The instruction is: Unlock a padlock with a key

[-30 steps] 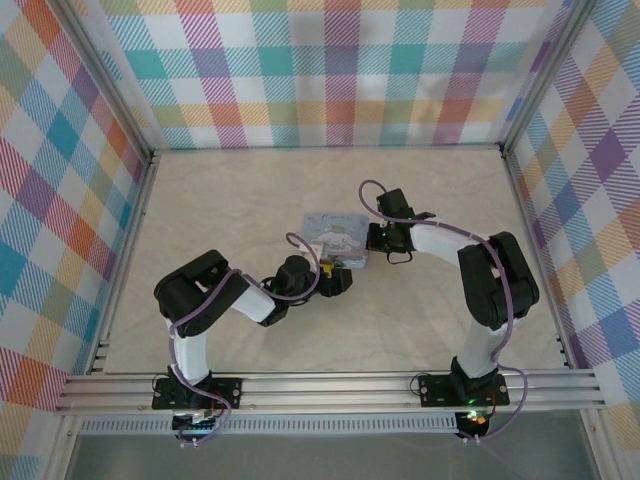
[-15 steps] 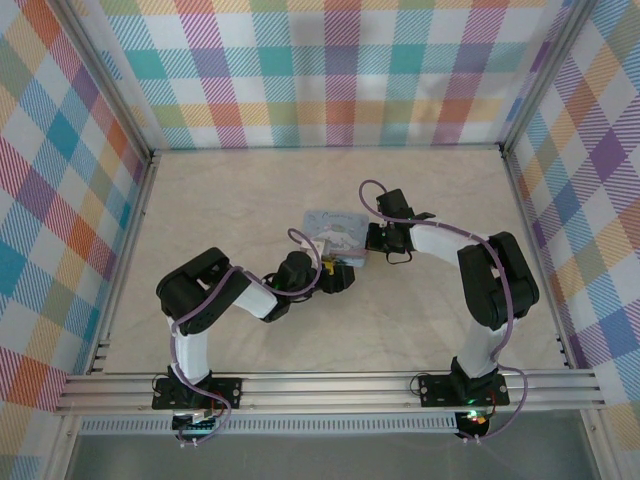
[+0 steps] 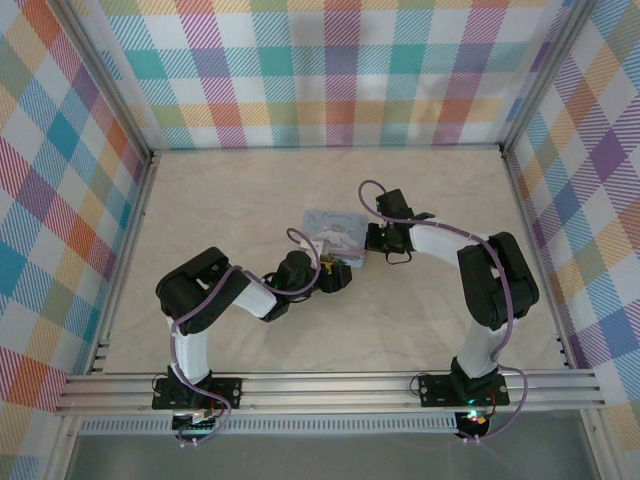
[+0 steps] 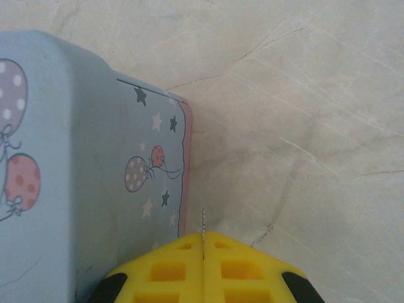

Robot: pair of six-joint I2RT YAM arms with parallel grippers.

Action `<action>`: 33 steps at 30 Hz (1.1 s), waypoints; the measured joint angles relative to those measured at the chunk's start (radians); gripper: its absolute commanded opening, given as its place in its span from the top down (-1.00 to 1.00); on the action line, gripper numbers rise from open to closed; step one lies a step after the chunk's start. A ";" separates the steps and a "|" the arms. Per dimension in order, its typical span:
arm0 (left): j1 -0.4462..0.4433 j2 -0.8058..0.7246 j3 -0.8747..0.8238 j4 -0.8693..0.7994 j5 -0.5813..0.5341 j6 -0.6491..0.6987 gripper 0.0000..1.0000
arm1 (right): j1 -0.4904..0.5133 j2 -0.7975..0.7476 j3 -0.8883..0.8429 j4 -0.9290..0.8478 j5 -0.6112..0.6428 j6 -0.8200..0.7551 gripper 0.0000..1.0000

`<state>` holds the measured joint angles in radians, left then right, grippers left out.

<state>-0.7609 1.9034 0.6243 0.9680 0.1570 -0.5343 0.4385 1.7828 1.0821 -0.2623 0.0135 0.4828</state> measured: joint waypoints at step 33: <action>0.018 0.016 0.022 0.004 0.062 -0.044 -0.25 | 0.009 -0.006 -0.022 0.037 -0.003 0.015 1.00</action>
<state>-0.7425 1.9194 0.6464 0.9718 0.2188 -0.5781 0.4477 1.7763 1.0599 -0.2249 0.0101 0.4980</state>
